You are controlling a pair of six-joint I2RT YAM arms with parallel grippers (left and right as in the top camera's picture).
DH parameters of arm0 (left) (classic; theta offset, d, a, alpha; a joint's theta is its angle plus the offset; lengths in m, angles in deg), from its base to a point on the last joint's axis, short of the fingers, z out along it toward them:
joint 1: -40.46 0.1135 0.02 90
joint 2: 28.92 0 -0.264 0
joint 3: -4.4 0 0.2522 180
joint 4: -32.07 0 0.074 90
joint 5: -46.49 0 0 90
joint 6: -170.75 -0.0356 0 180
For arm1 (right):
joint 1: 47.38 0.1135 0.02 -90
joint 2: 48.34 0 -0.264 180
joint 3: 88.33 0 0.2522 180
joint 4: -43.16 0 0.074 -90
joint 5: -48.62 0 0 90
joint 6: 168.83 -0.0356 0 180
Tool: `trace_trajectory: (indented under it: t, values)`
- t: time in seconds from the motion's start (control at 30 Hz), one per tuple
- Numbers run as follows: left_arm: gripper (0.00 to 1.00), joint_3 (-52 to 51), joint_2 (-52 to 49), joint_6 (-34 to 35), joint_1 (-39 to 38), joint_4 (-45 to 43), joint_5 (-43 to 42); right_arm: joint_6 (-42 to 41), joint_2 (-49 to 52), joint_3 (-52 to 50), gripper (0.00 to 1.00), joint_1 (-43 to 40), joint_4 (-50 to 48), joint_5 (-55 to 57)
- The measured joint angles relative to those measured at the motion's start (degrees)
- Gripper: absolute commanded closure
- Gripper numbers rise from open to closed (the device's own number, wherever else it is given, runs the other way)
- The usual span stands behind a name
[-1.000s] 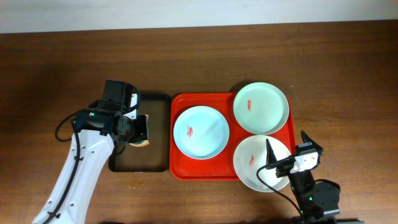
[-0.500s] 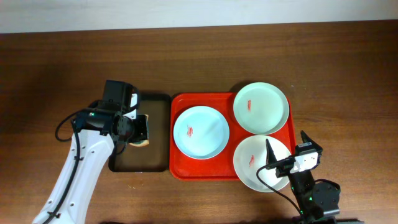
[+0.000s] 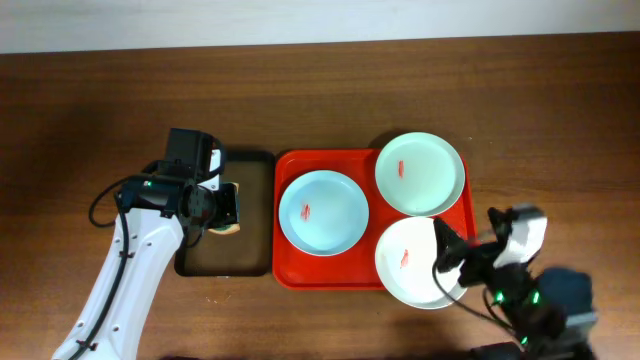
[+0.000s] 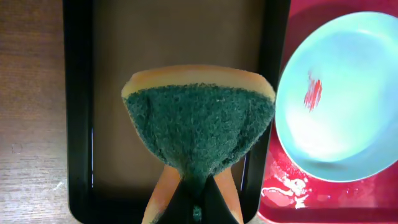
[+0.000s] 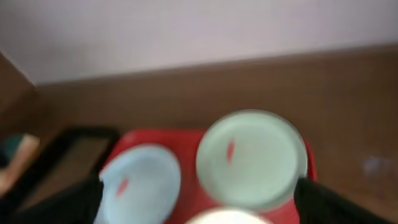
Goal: Clean dirty plates on tray and stack at the side
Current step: 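Grasp the rim of the pale green plate with the right gripper, then scrub the left plate's surface with the sponge in the left gripper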
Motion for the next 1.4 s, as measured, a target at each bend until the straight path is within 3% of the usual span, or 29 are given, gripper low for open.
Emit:
trace_trajectory:
  t: [0.17, 0.2, 0.23, 0.27, 0.43, 0.7, 0.8, 1.03, 1.17, 1.23, 1.4]
  values:
    - [1.0, 0.0, 0.0, 0.0, 0.0, 0.0, -0.2, -0.7, 33.1, 29.1, 0.02, -0.1, 25.7, -6.1]
    - [1.0, 0.0, 0.0, 0.0, 0.0, 0.0, -0.2, -0.7, 38.3, 33.0, 0.23, -0.1, 27.4, -8.5]
    - [1.0, 0.0, 0.0, 0.0, 0.0, -0.3, -0.2, -0.8, 42.9, 36.3, 0.53, -0.2, 29.8, -11.9]
    - [1.0, 0.0, 0.0, 0.0, 0.0, -0.7, -0.2, -0.8, 45.9, 37.8, 0.59, -0.2, 29.8, -14.2]
    - [1.0, 0.0, 0.0, 0.0, 0.0, -1.6, -0.2, -1.2, 62.3, 39.4, 0.53, 1.7, 28.5, -21.7]
    - [1.0, 0.0, -7.0, 0.0, 0.0, -5.0, -0.2, -3.1, 82.4, 39.3, 0.47, 10.7, 18.9, -14.2]
    - [1.0, 0.0, -8.2, 0.0, 0.0, -6.8, -0.2, -3.6, 86.0, 39.3, 0.57, 12.3, 16.1, -10.8]
    - [1.0, 1.9, -12.3, 0.0, 0.0, -6.9, -1.4, -5.4, 87.8, 38.2, 0.6, 13.2, 13.8, -7.9]
    - [1.0, 7.8, -12.5, 0.0, 0.0, -4.0, -2.6, -6.8, 87.9, 35.6, 0.81, 13.2, 10.8, -7.6]
    - [1.0, 12.3, -13.0, 0.0, 0.0, 0.8, -2.8, -7.9, 87.9, 35.0, 0.96, 13.2, 10.6, -7.6]
    - [1.0, 21.3, -17.8, 0.0, -0.2, 7.2, -5.8, -9.6, 87.9, 34.7, 0.96, 13.2, 11.8, -7.7]
